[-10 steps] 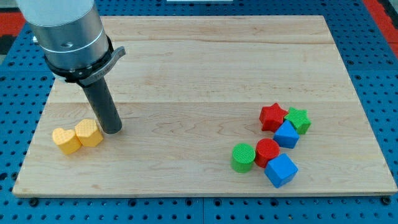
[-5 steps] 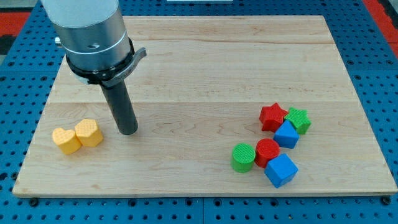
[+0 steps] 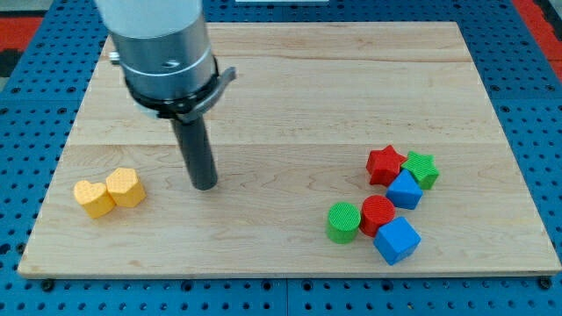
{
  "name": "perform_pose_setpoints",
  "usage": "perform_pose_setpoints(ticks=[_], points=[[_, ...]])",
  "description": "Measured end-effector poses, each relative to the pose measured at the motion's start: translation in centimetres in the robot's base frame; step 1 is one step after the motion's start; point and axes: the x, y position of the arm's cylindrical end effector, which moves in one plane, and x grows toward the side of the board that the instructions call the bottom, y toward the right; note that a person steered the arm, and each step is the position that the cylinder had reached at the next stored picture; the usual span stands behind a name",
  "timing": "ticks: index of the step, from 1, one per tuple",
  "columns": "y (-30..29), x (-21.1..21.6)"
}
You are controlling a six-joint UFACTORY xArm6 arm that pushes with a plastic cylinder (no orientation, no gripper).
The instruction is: Point your arm towards the green star
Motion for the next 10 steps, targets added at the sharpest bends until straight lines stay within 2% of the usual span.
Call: perform_pose_setpoints(ticks=[1, 4, 6, 7, 8, 9, 10], points=[[3.8, -2.2], [9.9, -9.3], [22.5, -11.4], [32.7, -10.4], [35.9, -6.3], [33.1, -2.7], [26.9, -1.9]])
